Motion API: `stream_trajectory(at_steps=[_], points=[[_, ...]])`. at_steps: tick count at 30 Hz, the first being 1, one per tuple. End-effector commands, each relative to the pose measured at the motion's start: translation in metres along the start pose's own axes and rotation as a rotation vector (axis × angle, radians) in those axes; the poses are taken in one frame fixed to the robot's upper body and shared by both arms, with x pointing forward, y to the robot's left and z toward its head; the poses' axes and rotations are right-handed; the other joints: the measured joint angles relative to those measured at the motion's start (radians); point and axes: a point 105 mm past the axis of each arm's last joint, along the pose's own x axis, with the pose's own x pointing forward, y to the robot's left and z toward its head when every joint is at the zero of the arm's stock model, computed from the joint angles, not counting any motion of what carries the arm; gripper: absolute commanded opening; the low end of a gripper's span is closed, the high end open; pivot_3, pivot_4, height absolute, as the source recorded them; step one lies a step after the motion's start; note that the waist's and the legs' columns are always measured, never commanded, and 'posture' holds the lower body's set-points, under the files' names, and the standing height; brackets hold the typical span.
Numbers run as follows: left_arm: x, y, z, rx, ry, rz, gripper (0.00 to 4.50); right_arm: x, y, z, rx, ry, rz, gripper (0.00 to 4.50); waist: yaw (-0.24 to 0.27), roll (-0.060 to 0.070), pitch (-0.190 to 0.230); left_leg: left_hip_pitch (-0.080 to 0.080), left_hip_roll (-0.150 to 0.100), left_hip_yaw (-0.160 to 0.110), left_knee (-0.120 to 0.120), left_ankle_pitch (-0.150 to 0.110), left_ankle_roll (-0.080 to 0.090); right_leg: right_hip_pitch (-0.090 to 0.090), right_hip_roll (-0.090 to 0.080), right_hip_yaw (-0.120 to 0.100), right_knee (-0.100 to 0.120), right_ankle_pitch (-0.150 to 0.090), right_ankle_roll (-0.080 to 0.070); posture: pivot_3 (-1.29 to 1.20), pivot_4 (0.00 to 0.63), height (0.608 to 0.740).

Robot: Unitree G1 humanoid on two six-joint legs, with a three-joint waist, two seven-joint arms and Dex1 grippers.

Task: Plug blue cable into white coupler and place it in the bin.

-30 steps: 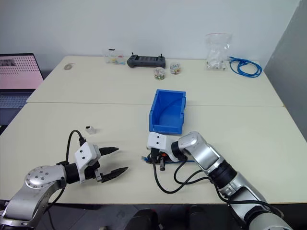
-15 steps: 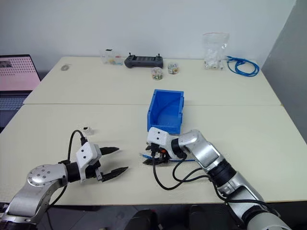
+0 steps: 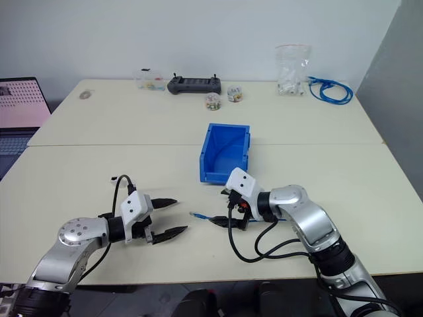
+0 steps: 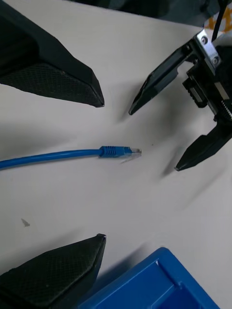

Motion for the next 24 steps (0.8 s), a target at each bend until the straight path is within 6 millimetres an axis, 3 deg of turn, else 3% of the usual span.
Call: stream_trajectory(at_steps=[1,11,24], points=[[-0.004,0.004,0.008,0.033,-0.015,-0.005,4.5,0.0,-0.008,-0.003,-0.018,-0.003,-0.067,4.48,0.001,0.0,0.0,0.0,0.0,0.0,0.0,0.0,0.0,0.0,0.0,0.0,0.0,0.0,0.0,0.0,0.15,0.74],[-0.014,0.001,0.003,0.016,0.007,-0.002,4.5,0.011,-0.013,-0.014,0.016,0.015,-0.119,4.48,0.0,0.0,0.0,0.0,0.0,0.0,0.0,0.0,0.0,-0.001,0.0,0.0,0.0,0.0,0.0,0.0,0.15,0.74],[-0.016,-0.004,0.01,-0.041,-0.008,-0.04,4.5,0.013,-0.005,-0.037,-0.146,0.118,-0.083,4.48,0.0,0.0,0.0,0.0,0.0,0.0,0.0,0.0,0.0,-0.001,0.0,0.0,0.0,0.0,0.0,0.0,0.15,0.74]])
